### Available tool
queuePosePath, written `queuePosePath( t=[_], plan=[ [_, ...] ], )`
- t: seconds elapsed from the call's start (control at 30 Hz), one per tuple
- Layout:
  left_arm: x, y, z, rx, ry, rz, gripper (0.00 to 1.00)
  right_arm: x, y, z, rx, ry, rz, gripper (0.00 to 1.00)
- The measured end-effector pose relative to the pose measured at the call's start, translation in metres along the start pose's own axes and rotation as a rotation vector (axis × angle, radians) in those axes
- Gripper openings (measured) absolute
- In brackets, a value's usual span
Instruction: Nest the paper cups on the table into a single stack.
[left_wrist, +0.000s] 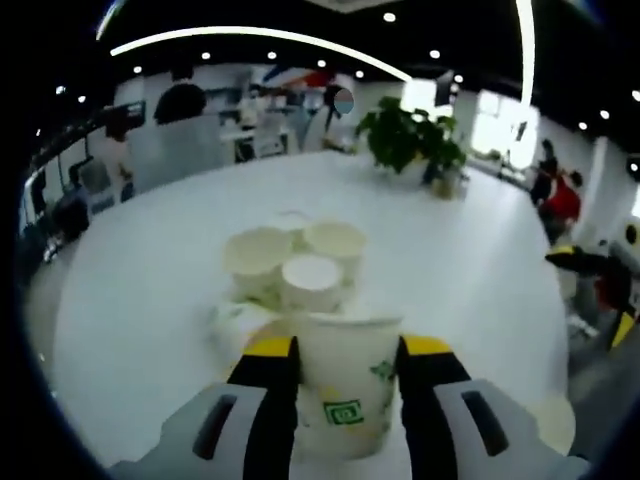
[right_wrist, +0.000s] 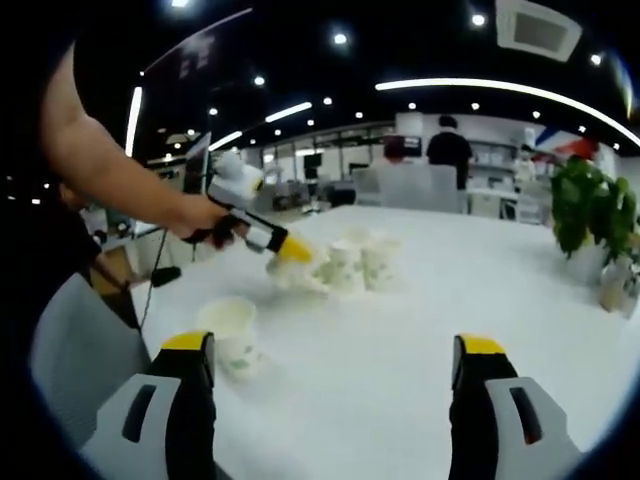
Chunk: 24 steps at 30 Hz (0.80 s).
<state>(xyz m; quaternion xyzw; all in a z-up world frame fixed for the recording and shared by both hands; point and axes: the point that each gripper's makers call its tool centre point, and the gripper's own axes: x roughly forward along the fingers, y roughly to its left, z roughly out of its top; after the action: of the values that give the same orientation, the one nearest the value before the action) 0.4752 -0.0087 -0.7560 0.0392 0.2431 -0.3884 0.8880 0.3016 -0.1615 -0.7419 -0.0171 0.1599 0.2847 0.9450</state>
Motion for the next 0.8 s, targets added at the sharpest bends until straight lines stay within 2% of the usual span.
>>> queuePosePath(
  t=[0.07,0.1,0.17,0.23,0.27,0.33,0.4,0.5,0.53,0.57,0.63,0.8],
  plan=[
    [-0.005,0.000,0.011,-0.038,-0.057,-0.004,0.37,0.000,0.000,0.003,-0.011,-0.006,-0.002,0.96],
    [-0.008,0.001,0.018,-0.033,-0.088,0.002,0.37,0.000,-0.001,0.003,-0.014,-0.009,-0.002,0.96],
    [-0.011,0.004,0.025,-0.026,-0.113,0.011,0.37,0.000,-0.001,0.003,-0.021,-0.004,-0.004,0.96],
    [-0.015,0.005,0.038,-0.022,-0.172,0.017,0.37,0.001,-0.001,0.004,-0.021,-0.003,-0.003,0.97],
    [-0.018,0.005,0.047,-0.045,-0.216,0.008,0.37,0.001,-0.001,0.005,-0.023,-0.008,-0.004,0.97],
    [-0.022,0.007,0.057,-0.098,-0.266,-0.007,0.37,0.001,-0.002,0.007,-0.029,-0.017,-0.006,0.97],
    [-0.026,0.017,0.066,-0.117,-0.299,0.023,0.37,0.002,-0.001,0.005,-0.026,-0.006,-0.001,0.97],
    [-0.035,0.025,0.088,-0.196,-0.403,0.015,0.36,0.003,-0.001,0.005,-0.026,-0.005,0.001,0.97],
    [-0.036,0.026,0.091,-0.222,-0.415,0.009,0.36,0.004,-0.001,0.005,-0.027,-0.004,0.002,0.97],
    [-0.038,0.031,0.094,-0.213,-0.419,0.025,0.36,0.004,0.000,0.005,-0.029,0.000,0.004,0.97],
    [-0.040,0.032,0.102,-0.192,-0.453,0.017,0.36,0.005,0.001,0.005,-0.031,0.002,0.008,0.97],
    [-0.043,0.030,0.112,-0.184,-0.478,-0.002,0.36,0.006,0.002,0.005,-0.035,0.005,0.013,0.97]
  ],
)
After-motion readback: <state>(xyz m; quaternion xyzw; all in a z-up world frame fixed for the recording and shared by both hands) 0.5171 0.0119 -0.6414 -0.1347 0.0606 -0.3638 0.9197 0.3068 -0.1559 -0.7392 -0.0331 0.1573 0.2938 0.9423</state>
